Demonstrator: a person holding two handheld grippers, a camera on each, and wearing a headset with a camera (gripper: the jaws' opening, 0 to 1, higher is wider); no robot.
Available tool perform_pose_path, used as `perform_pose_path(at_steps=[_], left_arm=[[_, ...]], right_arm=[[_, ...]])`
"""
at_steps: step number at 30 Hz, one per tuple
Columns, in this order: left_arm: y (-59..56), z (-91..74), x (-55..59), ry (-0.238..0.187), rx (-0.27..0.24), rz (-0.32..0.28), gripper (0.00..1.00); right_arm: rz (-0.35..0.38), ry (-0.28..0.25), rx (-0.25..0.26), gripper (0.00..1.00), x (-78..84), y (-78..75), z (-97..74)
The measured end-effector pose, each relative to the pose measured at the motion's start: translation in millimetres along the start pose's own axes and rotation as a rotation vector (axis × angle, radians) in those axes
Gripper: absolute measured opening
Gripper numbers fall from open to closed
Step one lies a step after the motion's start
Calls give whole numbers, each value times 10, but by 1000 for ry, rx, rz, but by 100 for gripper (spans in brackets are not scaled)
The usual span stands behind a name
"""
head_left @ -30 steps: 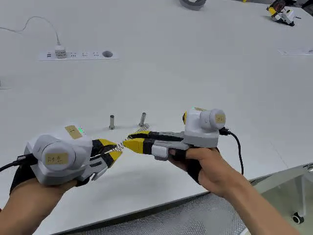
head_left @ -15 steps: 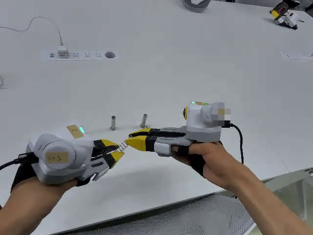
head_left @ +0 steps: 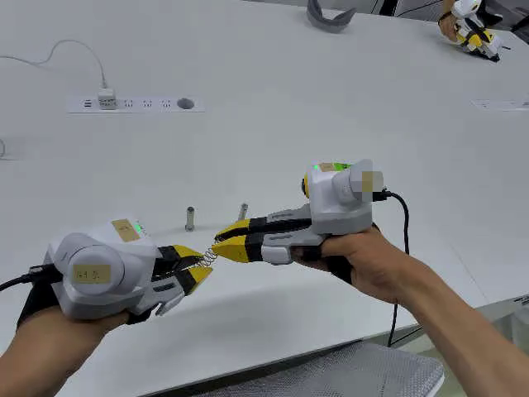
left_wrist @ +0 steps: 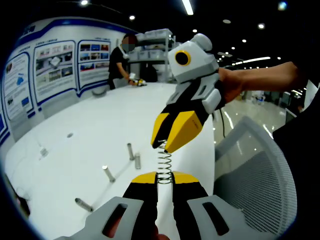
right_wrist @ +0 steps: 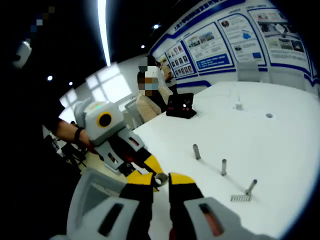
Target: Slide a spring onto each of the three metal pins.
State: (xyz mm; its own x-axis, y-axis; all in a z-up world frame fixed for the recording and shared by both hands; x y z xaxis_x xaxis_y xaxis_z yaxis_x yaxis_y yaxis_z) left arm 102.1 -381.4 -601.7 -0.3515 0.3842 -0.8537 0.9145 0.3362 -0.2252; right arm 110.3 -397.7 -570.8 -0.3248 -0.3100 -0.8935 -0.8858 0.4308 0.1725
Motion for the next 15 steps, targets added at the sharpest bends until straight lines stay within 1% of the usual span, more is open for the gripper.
perform_pose_path(at_steps=[7,9,11,12,15], left_arm=[[-25,23,-35,-13,19,2,9],[-26,19,-48,-21,23,-3,9],[-24,11,-64,-29,25,-5,9],[-26,9,-70,-31,27,-3,9],[-36,7,-84,-35,32,3,9]], right_arm=[[-98,88,-56,13,-48,34,14],[-120,106,-65,13,-44,23,7],[-144,133,-73,13,-28,10,-9],[-157,150,-85,13,-16,11,-16],[-183,174,-105,14,-18,14,-22]])
Point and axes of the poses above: the centre of the closed fingertips' face, and the gripper's own axes: z roughly forward along the fingers, y roughly to its left, x roughly out of its underside, the point moved 1 cm from there along -z, roughly backward along the fingers, and after that the axes turned 12 degrees about -z, right-handed, at the moved point
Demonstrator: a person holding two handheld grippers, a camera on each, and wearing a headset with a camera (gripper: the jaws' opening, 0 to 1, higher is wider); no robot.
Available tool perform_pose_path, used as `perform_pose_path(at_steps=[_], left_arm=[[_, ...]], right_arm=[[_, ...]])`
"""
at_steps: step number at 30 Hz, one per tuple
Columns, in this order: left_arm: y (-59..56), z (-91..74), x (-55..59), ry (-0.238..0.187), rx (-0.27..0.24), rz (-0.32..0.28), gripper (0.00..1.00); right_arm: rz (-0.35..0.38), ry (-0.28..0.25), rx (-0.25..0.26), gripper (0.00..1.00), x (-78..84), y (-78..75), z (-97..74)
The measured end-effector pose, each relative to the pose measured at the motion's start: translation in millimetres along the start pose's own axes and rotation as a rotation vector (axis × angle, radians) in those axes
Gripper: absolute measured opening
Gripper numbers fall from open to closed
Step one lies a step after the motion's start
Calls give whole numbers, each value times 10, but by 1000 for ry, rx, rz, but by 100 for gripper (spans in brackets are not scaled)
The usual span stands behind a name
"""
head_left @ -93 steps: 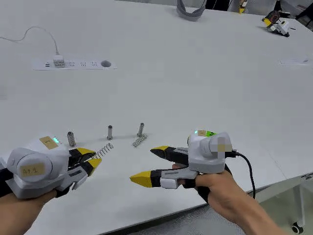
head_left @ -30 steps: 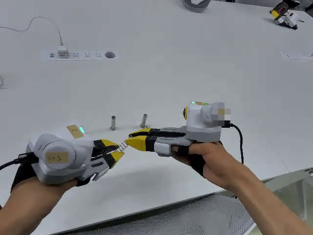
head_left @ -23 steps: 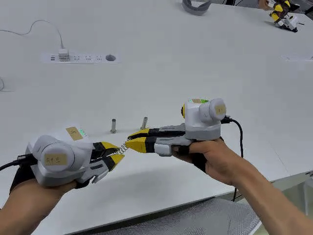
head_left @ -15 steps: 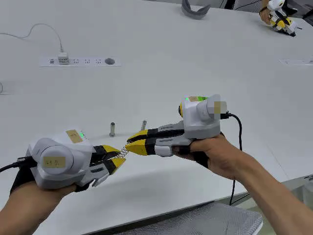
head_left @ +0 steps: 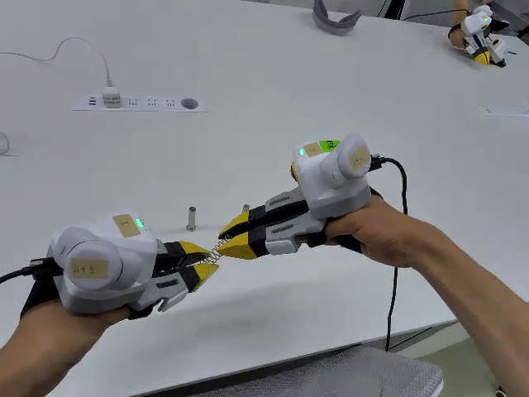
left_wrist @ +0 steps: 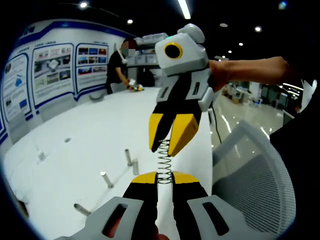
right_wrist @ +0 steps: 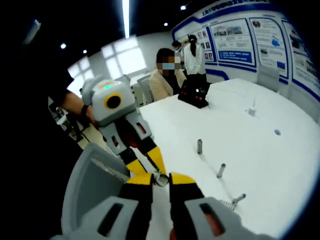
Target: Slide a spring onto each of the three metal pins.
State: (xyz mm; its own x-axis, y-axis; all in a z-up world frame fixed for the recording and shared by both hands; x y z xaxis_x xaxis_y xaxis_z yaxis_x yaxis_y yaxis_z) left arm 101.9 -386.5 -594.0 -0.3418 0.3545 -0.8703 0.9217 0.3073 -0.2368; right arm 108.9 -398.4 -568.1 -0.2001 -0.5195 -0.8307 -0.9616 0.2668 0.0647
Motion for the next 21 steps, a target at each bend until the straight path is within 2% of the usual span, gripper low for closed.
perform_pose_path(at_steps=[7,14,21], left_arm=[[-43,6,-46,-10,14,11,9],[-62,5,-63,-13,30,18,9],[-132,36,-127,-29,62,30,9]], right_arm=[[-82,77,-59,14,32,34,2],[-123,105,-97,13,-27,106,11],[-202,184,-147,13,-29,192,47]])
Point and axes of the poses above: the centre of the closed fingertips' face, and the gripper's own axes: z roughly forward along the fingers, y roughly to its left, x roughly out of its underside, the point moved 1 cm from there along -z, roughly backward along the fingers, and after that the axes turned 12 degrees about -z, right-handed, at the moved point
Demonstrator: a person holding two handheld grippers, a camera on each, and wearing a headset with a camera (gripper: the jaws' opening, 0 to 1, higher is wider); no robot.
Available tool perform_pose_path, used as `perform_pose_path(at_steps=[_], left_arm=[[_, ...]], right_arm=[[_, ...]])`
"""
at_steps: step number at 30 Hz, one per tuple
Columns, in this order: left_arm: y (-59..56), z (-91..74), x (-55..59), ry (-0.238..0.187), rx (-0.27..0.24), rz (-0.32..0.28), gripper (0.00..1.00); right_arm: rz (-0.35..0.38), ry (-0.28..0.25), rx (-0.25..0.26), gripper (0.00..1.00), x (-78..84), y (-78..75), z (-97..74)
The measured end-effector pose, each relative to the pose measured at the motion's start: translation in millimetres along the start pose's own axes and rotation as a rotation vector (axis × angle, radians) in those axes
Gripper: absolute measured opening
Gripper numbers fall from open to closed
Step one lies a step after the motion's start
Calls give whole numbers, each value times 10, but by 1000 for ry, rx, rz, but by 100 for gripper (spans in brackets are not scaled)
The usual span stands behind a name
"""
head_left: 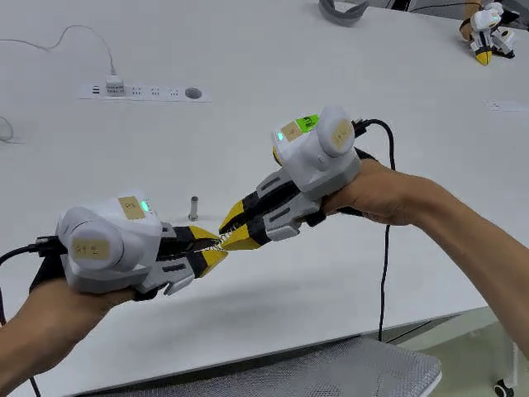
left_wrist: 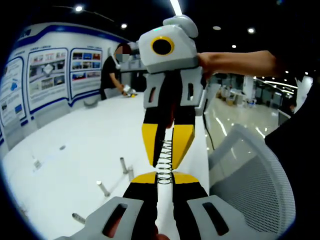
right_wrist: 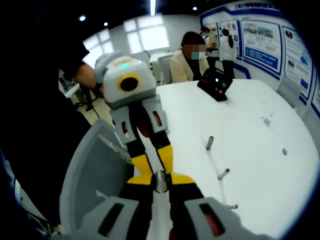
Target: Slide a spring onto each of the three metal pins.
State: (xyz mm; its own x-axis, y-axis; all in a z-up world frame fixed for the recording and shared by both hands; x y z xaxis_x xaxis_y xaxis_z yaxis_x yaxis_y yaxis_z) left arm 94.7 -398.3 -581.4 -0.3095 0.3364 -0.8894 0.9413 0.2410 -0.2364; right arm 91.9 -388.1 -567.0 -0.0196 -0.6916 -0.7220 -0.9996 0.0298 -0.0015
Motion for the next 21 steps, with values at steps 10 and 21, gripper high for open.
perform_pose_path(at_steps=[10,21], left_arm=[[-51,12,-43,-18,34,15,9],[-25,56,-8,-23,50,3,10]], right_arm=[[-90,74,-35,14,120,7,-60],[-136,109,-62,12,110,7,-36]])
Point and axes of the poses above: the centre of the closed fingertips' face, and the gripper's own axes: z roughly forward along the fingers, y roughly to its left, x roughly out of its underside, the point moved 1 cm from there along -z, roughly backward along the fingers, and after that the axes turned 12 degrees about -z, right-handed, at the moved point
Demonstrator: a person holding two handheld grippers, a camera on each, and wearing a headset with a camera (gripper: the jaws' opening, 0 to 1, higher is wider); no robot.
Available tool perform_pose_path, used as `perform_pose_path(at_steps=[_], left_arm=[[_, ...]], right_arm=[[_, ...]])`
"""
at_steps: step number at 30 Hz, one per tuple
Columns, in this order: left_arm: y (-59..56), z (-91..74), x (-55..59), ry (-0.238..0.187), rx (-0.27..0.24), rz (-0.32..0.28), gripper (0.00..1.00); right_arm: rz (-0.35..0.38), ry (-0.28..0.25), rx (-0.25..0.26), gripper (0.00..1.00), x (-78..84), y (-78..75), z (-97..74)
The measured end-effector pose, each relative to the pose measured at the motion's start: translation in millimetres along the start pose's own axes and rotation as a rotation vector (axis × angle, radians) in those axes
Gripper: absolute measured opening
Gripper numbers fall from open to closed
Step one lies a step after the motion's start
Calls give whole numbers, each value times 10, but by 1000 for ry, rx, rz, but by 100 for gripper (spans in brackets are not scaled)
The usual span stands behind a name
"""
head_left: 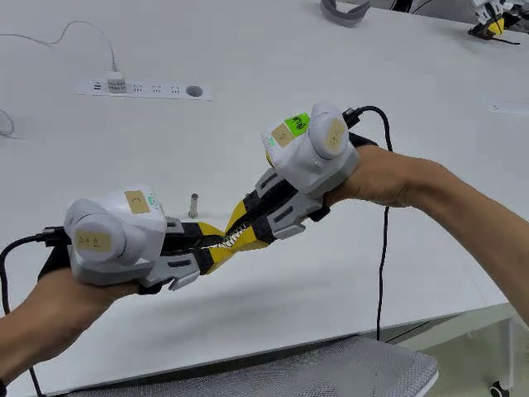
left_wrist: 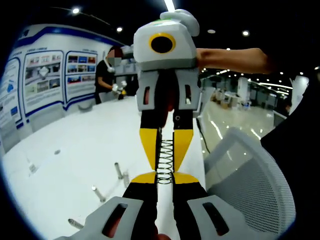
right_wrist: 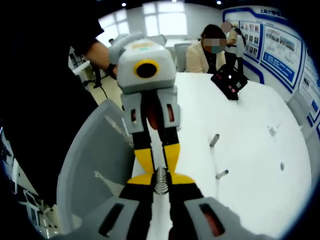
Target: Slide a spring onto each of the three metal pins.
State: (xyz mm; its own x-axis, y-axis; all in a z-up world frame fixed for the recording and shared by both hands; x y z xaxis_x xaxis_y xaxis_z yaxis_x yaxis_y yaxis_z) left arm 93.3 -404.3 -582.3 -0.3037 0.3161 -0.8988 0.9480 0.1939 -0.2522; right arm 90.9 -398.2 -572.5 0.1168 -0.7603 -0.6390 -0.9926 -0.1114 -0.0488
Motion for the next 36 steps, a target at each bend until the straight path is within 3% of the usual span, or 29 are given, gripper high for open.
perform_pose_path(at_steps=[7,14,24,36], left_arm=[[54,-5,45,-10,-9,-18,12],[91,-46,131,4,-31,-45,23],[355,-236,283,8,-138,-102,32],[605,-514,384,4,-260,-146,39]], right_arm=[[8,6,7,12,31,-29,55],[35,-10,24,13,64,-68,68],[73,2,57,13,284,-69,33],[123,76,95,13,620,-139,67]])
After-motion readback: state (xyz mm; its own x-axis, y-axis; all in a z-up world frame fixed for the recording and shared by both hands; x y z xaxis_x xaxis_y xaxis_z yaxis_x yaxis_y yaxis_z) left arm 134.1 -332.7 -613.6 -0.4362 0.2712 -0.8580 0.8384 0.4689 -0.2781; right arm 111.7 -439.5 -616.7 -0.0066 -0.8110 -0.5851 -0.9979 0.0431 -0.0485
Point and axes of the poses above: the centre of the closed fingertips' face, and the gripper's own axes: z roughly forward along the fingers, y roughly to its left, x roughly out of its underside, the point moved 1 cm from there along -z, roughly backward along the fingers, and after that the axes turned 12 degrees about -z, right-handed, at the moved point
